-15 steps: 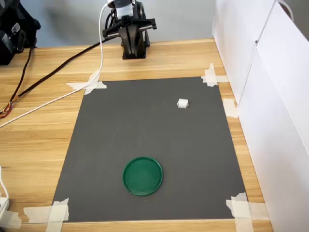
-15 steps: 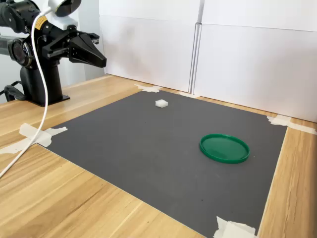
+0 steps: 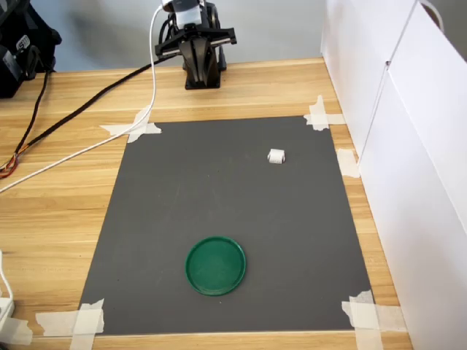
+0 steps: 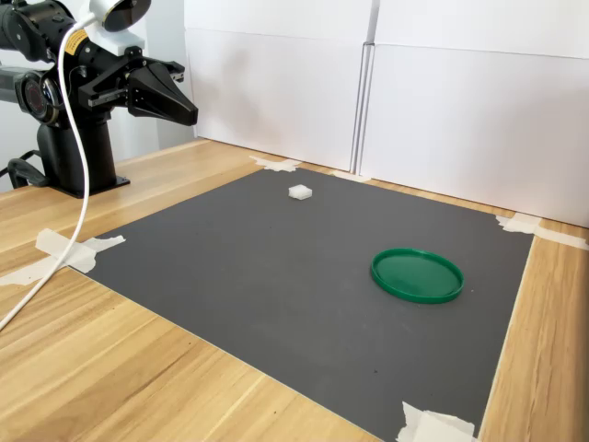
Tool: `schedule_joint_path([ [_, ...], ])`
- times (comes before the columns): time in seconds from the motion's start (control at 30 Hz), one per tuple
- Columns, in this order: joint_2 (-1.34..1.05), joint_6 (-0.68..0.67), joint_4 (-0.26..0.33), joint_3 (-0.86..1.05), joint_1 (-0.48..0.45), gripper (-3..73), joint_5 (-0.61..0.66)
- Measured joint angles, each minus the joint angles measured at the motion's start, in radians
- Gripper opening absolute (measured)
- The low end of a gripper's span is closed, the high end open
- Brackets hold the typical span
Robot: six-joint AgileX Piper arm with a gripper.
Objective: Grasp a white terminal and put it in the green lid.
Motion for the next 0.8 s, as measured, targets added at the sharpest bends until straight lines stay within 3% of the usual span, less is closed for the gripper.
schedule_joint_path([
  [0.4, 0.132, 0.000, 0.000, -0.043, 0.000, -2.2, 0.071],
  [0.8, 0.548, 0.001, 0.006, -0.309, 0.000, -2.2, 0.090],
])
